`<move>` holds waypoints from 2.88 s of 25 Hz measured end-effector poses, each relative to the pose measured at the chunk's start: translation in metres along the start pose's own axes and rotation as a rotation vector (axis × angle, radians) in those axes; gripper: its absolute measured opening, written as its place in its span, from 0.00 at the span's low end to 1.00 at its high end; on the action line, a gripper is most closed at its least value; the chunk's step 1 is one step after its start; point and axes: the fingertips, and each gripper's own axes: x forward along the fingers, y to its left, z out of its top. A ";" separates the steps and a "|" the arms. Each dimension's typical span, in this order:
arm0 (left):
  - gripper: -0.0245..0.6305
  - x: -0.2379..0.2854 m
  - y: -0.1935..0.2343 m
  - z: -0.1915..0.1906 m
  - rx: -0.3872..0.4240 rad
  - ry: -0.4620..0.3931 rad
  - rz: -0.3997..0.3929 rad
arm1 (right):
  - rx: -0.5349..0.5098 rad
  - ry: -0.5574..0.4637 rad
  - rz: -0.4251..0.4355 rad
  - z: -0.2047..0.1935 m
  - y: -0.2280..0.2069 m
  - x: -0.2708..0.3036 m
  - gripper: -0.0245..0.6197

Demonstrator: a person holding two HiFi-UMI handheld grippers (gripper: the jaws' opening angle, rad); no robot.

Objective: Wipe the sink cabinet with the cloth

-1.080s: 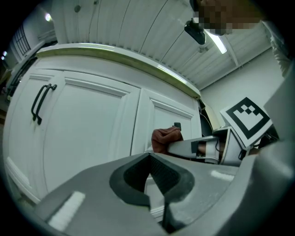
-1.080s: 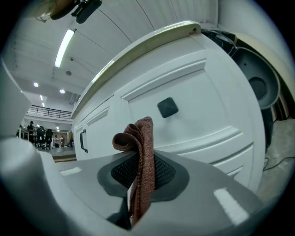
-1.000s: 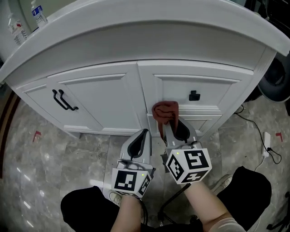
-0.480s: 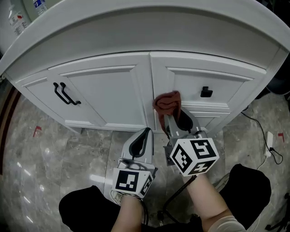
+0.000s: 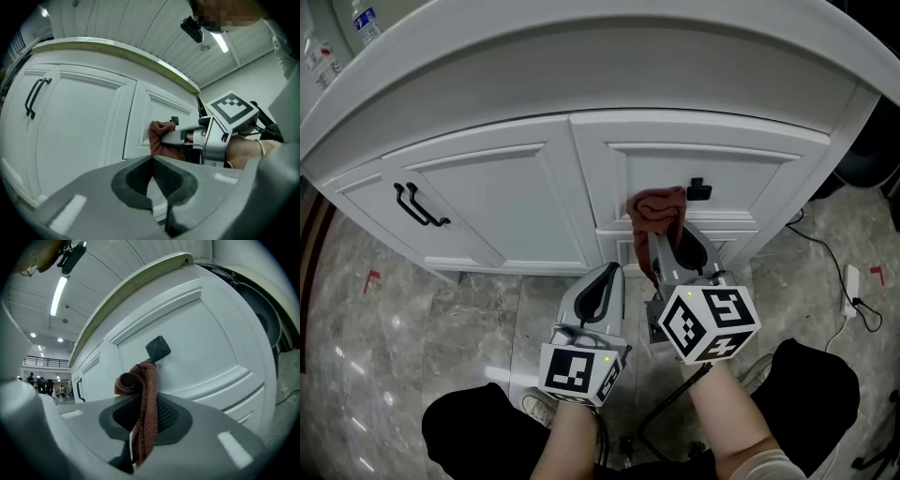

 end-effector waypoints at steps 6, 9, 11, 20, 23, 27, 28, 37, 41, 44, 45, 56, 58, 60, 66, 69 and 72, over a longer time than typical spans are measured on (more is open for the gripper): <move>0.04 0.011 -0.015 0.003 -0.006 -0.009 -0.025 | 0.018 -0.011 -0.045 0.010 -0.024 -0.013 0.17; 0.04 0.017 -0.024 0.002 -0.006 -0.021 -0.045 | 0.031 -0.026 -0.076 0.017 -0.040 -0.021 0.18; 0.04 0.021 -0.032 0.000 -0.006 -0.015 -0.057 | 0.027 -0.032 -0.096 0.022 -0.050 -0.027 0.18; 0.04 0.038 -0.061 -0.003 -0.008 -0.002 -0.097 | -0.005 -0.044 -0.182 0.037 -0.089 -0.050 0.18; 0.04 0.046 -0.069 -0.002 -0.011 -0.010 -0.107 | -0.041 -0.045 -0.217 0.043 -0.103 -0.058 0.18; 0.04 0.058 -0.079 0.001 -0.015 -0.030 -0.121 | -0.122 -0.039 -0.265 0.051 -0.116 -0.069 0.17; 0.04 0.060 -0.082 0.000 -0.014 -0.032 -0.126 | -0.124 -0.039 -0.267 0.051 -0.118 -0.070 0.17; 0.04 0.067 -0.094 -0.012 -0.022 -0.005 -0.151 | -0.073 -0.077 -0.359 0.054 -0.152 -0.092 0.17; 0.04 0.063 -0.087 -0.022 -0.024 0.010 -0.136 | -0.088 -0.068 -0.392 0.051 -0.158 -0.098 0.17; 0.04 0.057 -0.078 -0.027 -0.022 0.015 -0.123 | -0.102 -0.063 -0.434 0.046 -0.166 -0.105 0.17; 0.04 0.055 -0.074 -0.029 -0.022 0.016 -0.117 | -0.107 -0.067 -0.438 0.045 -0.166 -0.107 0.17; 0.04 0.015 -0.007 -0.046 -0.067 0.037 0.009 | -0.084 0.039 -0.080 -0.045 -0.031 -0.044 0.16; 0.04 0.007 0.010 -0.048 -0.054 0.038 0.037 | -0.090 0.073 -0.026 -0.067 -0.012 -0.031 0.16; 0.04 0.001 0.023 -0.050 -0.022 0.044 0.054 | -0.091 0.092 0.005 -0.082 0.000 -0.018 0.16; 0.04 -0.015 0.048 -0.053 0.004 0.055 0.091 | -0.070 0.102 0.040 -0.105 0.026 0.014 0.16; 0.04 -0.018 0.055 -0.046 0.015 0.052 0.106 | -0.065 0.112 0.029 -0.111 0.024 0.023 0.16; 0.04 -0.016 0.053 -0.045 0.005 0.038 0.096 | -0.097 0.119 0.021 -0.112 0.017 0.023 0.17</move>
